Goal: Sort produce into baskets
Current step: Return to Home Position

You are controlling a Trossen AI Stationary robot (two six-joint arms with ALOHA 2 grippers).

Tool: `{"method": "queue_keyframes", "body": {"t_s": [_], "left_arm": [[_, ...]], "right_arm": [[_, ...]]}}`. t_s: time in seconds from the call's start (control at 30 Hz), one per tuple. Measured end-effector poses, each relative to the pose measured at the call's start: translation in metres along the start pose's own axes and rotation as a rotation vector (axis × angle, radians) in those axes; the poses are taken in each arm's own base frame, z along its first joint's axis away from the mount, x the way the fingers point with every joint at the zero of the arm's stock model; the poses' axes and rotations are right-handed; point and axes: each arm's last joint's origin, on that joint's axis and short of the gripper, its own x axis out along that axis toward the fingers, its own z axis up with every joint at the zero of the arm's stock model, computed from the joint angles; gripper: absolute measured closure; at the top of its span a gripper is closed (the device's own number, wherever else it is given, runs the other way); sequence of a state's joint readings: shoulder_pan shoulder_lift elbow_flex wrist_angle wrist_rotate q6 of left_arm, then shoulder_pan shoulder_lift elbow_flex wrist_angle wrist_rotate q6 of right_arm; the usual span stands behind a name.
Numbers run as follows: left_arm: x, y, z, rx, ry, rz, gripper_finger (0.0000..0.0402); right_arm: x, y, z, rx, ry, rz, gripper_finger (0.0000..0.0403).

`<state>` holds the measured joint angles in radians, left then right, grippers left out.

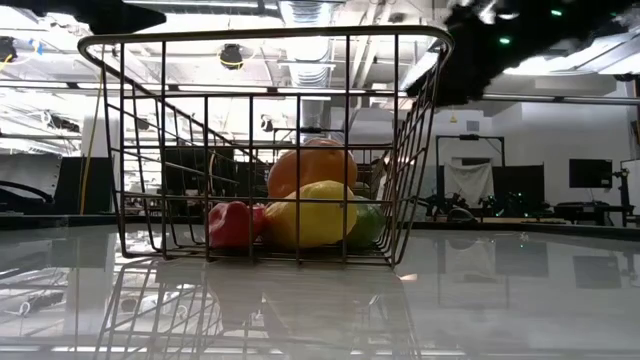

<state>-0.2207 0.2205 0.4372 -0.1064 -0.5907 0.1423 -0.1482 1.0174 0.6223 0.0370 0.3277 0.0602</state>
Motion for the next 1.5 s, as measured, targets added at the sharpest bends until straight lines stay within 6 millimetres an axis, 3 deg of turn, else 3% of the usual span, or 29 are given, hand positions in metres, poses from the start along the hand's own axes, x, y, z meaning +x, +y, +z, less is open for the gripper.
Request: {"method": "queue_keyframes", "body": {"t_s": [0.2,0.37,0.57,0.9,1.17,1.5], "left_arm": [[-0.014,0.007,-0.004,-0.079,-0.002,-0.057,0.005],[-0.016,0.005,-0.03,-0.139,0.021,-0.063,0.005],[-0.01,-0.004,-0.065,-0.162,0.06,-0.043,0.005],[-0.004,-0.015,-0.101,-0.146,0.122,-0.1,0.005],[-0.003,-0.02,-0.107,-0.097,0.107,-0.229,0.005],[-0.002,-0.017,-0.107,-0.056,0.106,-0.102,0.005]], "right_arm": [[-0.034,-0.006,-0.031,0.072,-0.115,-0.016,0.0034],[-0.05,-0.009,-0.055,0.103,-0.159,0.016,0.0034],[-0.06,-0.014,-0.081,0.133,-0.258,0.027,0.0034],[-0.067,-0.019,-0.12,0.126,-0.301,0.063,0.0034],[-0.07,-0.018,-0.124,0.206,-0.275,0.153,0.0035],[-0.069,-0.021,-0.129,0.24,-0.233,0.076,0.0035]]}}
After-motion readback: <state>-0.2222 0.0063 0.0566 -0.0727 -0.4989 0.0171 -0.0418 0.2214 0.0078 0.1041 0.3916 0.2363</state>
